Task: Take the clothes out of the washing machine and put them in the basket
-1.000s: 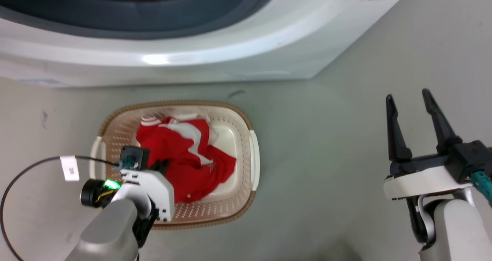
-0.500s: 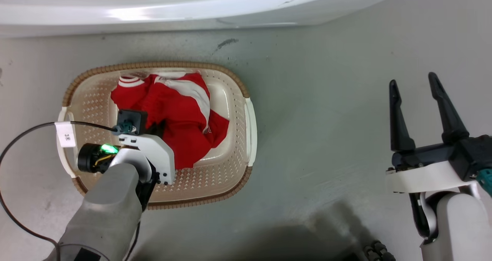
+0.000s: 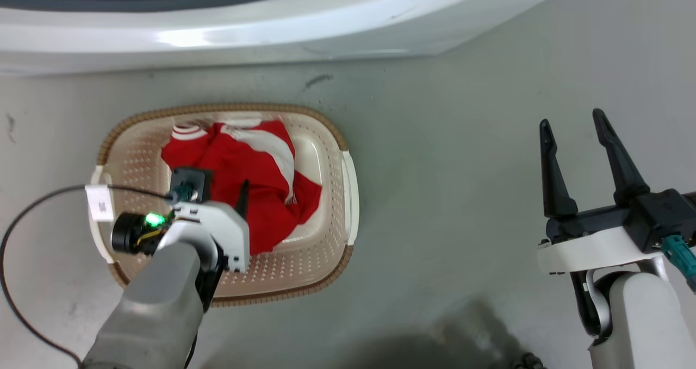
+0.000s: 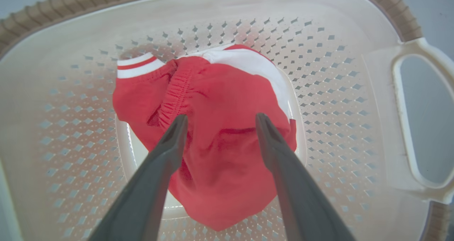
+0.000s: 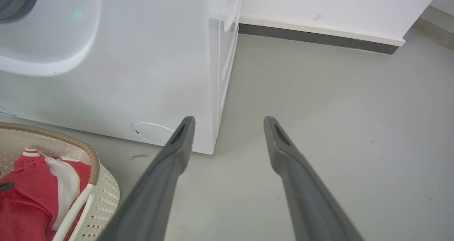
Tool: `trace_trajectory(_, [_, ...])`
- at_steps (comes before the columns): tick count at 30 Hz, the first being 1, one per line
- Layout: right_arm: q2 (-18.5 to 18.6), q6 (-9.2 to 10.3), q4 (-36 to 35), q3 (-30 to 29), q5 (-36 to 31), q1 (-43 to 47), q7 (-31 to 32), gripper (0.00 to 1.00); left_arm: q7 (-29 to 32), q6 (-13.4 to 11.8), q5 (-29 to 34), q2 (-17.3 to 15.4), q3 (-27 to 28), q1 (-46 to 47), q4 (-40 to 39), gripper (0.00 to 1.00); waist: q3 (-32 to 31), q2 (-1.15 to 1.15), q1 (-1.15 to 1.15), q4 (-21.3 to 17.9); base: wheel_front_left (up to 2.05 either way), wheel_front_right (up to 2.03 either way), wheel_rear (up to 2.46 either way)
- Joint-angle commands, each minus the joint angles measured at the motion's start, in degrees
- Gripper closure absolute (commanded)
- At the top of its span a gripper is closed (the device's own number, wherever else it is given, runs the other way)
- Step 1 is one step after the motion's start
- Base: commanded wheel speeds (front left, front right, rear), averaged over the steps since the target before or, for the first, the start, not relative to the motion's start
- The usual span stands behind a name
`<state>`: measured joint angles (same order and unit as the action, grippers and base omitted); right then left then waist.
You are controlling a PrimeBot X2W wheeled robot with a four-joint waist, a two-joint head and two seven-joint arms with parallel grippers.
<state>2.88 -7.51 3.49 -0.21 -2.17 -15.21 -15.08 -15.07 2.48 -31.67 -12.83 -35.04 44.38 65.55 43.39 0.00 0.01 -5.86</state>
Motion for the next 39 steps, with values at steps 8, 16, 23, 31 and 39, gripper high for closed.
trace_trajectory(8, [0.0, 0.05, 2.73, -0.27, 1.41, 0.72, -0.13, 0.0, -0.14, -0.54, 2.67, -1.8, 5.22, -7.55, -8.74, 0.0, -13.15, 0.0, -0.01, 1.63, 0.0, 0.0, 0.0])
trace_trajectory(16, [-0.01, 0.04, 4.29, -2.06, 1.21, 2.59, -0.13, 0.0, -0.14, -1.78, 6.66, -2.84, 11.19, -14.19, -18.36, 0.0, -22.82, 0.0, -0.01, 3.65, 0.0, 0.0, 0.0])
trace_trajectory(23, [0.0, 0.04, 4.58, -2.49, -0.38, 4.53, -0.13, 0.0, -0.14, -2.91, 11.06, -2.22, 16.8, -20.32, -29.15, 0.0, -30.06, 0.0, -0.01, 5.77, 0.0, 0.0, 0.0])
trace_trajectory(31, [0.01, 0.04, 3.58, -2.38, 3.05, 8.14, -0.13, 0.0, -0.14, -2.4, 14.96, -0.65, 23.68, -30.92, -44.11, 0.0, -36.26, 0.0, -0.01, 6.05, 0.0, 0.0, 0.0])
trace_trajectory(39, [0.01, 0.04, 1.13, -2.34, 4.39, 12.24, -0.13, 0.0, -0.15, -4.27, 19.81, 3.33, 28.39, -40.92, -56.06, 0.0, -39.15, 0.0, -0.01, 5.46, 0.0, 0.0, 0.0])
